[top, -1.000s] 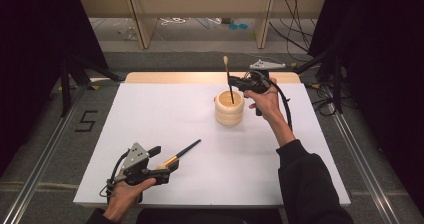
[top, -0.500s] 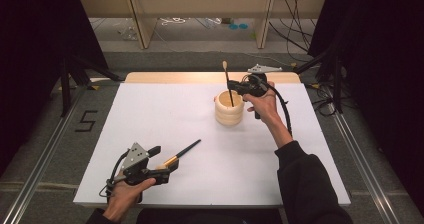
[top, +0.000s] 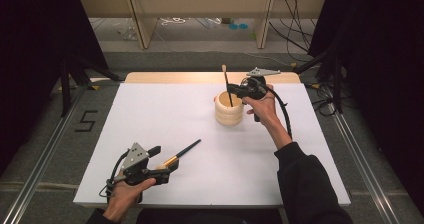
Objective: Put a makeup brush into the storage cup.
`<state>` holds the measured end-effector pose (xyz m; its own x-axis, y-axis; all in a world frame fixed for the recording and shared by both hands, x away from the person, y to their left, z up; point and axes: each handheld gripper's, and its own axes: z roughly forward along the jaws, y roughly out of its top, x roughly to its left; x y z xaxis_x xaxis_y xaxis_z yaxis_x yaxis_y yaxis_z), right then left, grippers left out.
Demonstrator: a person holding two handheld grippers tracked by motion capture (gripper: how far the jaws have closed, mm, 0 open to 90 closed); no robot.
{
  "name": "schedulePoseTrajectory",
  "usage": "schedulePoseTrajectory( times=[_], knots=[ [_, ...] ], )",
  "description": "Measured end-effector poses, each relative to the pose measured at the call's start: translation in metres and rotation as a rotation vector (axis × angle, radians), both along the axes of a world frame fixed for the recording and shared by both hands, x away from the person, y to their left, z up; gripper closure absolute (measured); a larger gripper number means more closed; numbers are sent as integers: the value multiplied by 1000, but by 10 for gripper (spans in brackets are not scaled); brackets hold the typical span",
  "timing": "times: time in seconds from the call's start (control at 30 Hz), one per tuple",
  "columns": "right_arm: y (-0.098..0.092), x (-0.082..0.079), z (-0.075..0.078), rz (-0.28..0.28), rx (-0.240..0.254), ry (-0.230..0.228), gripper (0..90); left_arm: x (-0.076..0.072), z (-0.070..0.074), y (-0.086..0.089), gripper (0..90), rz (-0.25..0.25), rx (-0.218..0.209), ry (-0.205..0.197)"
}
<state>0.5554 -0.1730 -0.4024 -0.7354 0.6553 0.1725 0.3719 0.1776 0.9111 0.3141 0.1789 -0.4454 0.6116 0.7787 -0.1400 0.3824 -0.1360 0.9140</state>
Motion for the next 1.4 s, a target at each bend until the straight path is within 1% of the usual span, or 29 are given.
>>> schedulePoseTrajectory(
  times=[0.07, 0.1, 0.2, 0.23, 0.3, 0.33, 0.4, 0.47, 0.53, 0.57, 0.6, 0.63, 0.67, 0.73, 0.77, 0.8, 0.87, 0.93, 1.0, 1.03, 1.1, 1.13, 1.2, 1.23, 1.27, 1.3, 1.33, 1.37, 1.4],
  knots=[
    [0, 1, -1, 4, -5, -6, 828, 0, 0, 0, 178, 0, 1, -1],
    [0, 0, -1, 0, -2, 6, 827, 0, 0, 1, 178, -1, 3, -2],
    [-1, 0, -3, 4, -9, 5, 825, 0, 0, 0, 178, 1, 1, -2],
    [0, 0, -4, 7, -13, 14, 807, 0, 0, 0, 178, 1, 1, -2],
    [1, -1, -5, 14, -23, 42, 736, -1, 0, 0, 178, 9, -8, 7],
    [1, -1, -5, 4, -28, 36, 694, -1, 0, 0, 178, 9, -7, 7],
    [2, -2, -2, -23, -44, 13, 579, -1, 0, 0, 178, 13, -10, 8],
    [2, -5, 2, -42, -67, 33, 493, -1, 0, 0, 178, 14, -10, 9],
    [3, -6, 4, -59, -81, 6, 446, -1, 0, 0, 178, 15, -11, 9],
    [3, -6, 5, -69, -85, -1, 424, 0, 0, 1, 178, 1, -3, -4],
    [2, -7, 6, -76, -84, 6, 408, 0, 0, 0, 178, -1, -7, -7],
    [2, -7, 7, -78, -83, 20, 402, 0, 0, 0, 178, -3, -5, -6],
    [1, -7, 7, -83, -92, 12, 398, 0, 0, 0, 178, -1, -1, -5],
    [0, -8, 8, -86, -87, 6, 385, 0, 0, 0, 178, -2, -6, -6],
    [0, -9, 10, -94, -82, 13, 377, 0, 1, 0, 178, 2, -3, -4],
    [0, -9, 10, -91, -81, 7, 366, 0, 1, 1, 178, 1, -2, -5],
    [0, -9, 11, -102, -75, 4, 357, 0, 0, 1, 178, 3, -1, -4],
    [-1, -10, 13, -99, -81, 6, 349, 0, 0, 1, 178, 1, -8, -9],
    [-1, -12, 14, -101, -85, 14, 330, 0, 1, 1, 178, 6, -2, -6],
    [-1, -14, 15, -104, -89, 18, 325, 0, 0, 1, 178, 8, -14, -2],
    [-2, -17, 18, -101, -89, 14, 310, 0, 0, 1, 178, 14, -18, 1],
    [-1, -19, 20, -105, -88, 12, 301, 0, 0, 1, 178, 13, -15, -3],
    [-2, -23, 22, -109, -87, -6, 268, 0, 0, 1, 178, 14, -18, 1],
    [-2, -26, 24, -107, -82, 7, 258, -1, 0, 1, 178, 15, -12, 4],
    [-2, -28, 25, -101, -92, 2, 258, -1, 0, 1, 178, 16, -15, 3],
    [-2, -30, 26, -99, -84, -1, 255, 0, 0, 1, 178, 13, -15, 0],
    [-3, -32, 27, -99, -89, -4, 245, 0, 0, 2, 178, 12, -11, -4],
    [-3, -34, 27, -100, -87, -17, 238, 0, 0, 2, 178, 9, -7, -7],
    [-4, -36, 29, -99, -86, -4, 237, 0, 0, 2, 178, 10, -6, -4]
  ],
)
